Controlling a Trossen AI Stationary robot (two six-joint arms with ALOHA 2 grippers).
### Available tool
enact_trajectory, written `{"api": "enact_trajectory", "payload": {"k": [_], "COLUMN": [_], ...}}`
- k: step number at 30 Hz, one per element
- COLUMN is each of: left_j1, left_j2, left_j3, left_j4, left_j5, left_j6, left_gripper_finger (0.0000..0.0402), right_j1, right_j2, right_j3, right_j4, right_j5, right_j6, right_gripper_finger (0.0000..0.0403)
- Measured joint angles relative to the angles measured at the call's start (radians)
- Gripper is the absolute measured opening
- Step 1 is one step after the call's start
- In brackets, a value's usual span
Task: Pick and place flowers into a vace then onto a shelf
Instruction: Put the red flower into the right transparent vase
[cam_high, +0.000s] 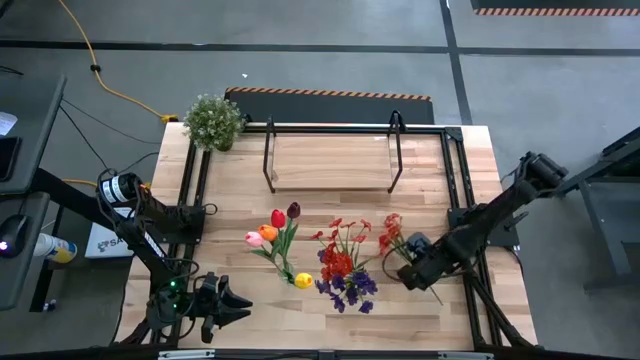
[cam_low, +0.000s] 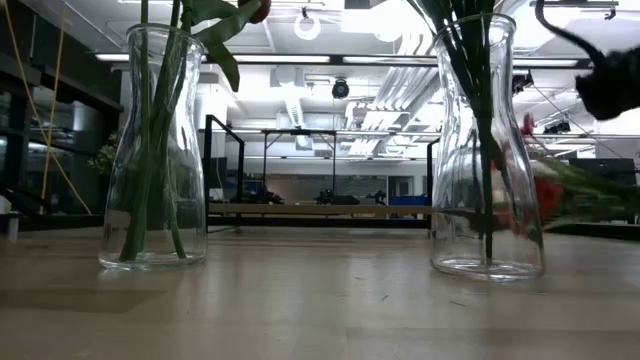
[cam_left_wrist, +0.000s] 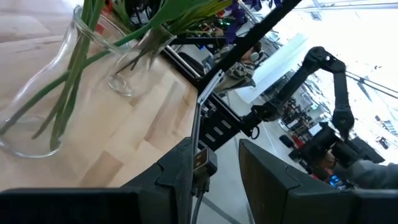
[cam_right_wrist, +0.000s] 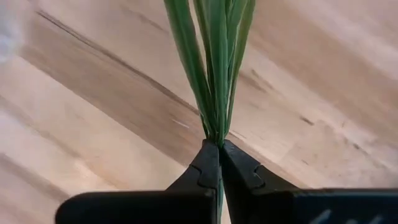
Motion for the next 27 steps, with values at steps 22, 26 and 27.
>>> {"api": "enact_trajectory", "payload": {"k": [22, 26, 27], "left_j1": [0.000, 0.000, 0.000], "left_j2": [0.000, 0.000, 0.000], "left_j3": [0.000, 0.000, 0.000], "left_j4": [0.000, 0.000, 0.000], "left_j5": [0.008, 0.008, 0.008], "left_j6": [-0.036, -0.037, -0.038], "left_gripper_finger": [0.0163, 0.0163, 0.0163], "right_j1": [-0.130, -0.137, -0.137], "right_j2": [-0.496, -0.566, -0.581], "right_j3": [0.002, 0.002, 0.002], "right_j4": [0.002, 0.097, 0.126], "right_j5": [0.430, 0.504, 0.523], "right_j6": [-0.241, -0.327, -0.356], "right_gripper_finger": [0.0000, 0.0000, 0.0000]}}
